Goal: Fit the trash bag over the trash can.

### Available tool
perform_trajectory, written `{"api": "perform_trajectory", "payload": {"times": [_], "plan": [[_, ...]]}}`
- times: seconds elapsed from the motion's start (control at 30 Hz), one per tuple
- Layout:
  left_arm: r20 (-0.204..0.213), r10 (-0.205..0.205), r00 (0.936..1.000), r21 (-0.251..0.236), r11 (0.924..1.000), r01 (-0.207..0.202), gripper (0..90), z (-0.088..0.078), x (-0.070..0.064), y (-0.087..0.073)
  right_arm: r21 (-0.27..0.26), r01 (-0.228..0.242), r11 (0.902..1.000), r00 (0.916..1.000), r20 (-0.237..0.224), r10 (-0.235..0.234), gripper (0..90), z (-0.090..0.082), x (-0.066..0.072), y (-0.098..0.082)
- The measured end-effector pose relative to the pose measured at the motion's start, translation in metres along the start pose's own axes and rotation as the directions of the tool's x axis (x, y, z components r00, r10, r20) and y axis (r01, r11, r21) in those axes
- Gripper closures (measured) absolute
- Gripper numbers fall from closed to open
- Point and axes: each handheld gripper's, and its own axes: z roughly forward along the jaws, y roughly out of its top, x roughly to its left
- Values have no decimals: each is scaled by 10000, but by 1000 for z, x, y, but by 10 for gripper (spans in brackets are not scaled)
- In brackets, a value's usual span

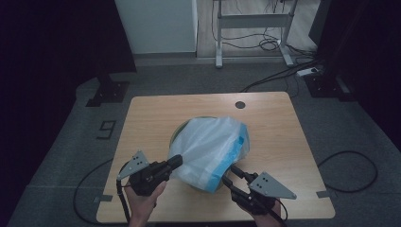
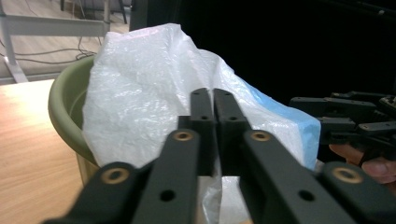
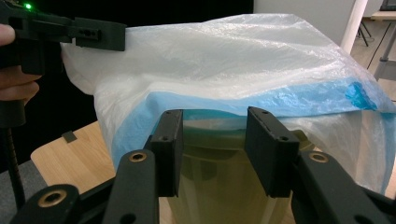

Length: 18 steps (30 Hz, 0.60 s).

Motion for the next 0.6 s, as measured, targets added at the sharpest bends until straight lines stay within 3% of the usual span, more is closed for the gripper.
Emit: {"api": "perform_trajectory", "payload": {"times": [0.13,0.3,0.6], "plan": [[40,-19,10000,-293,9996,20,898,-2,0,-1,-64,-223,9997,9997,-102,223,566,1,0,1],[218,-538,9983,-785,9954,554,898,-9,7,-5,-284,-411,9988,9989,-239,404,556,-1,3,-1],[143,-1130,9935,-1434,9831,1139,899,-28,18,-13,-55,-156,9999,9999,-59,156,543,5,-1,5]]}}
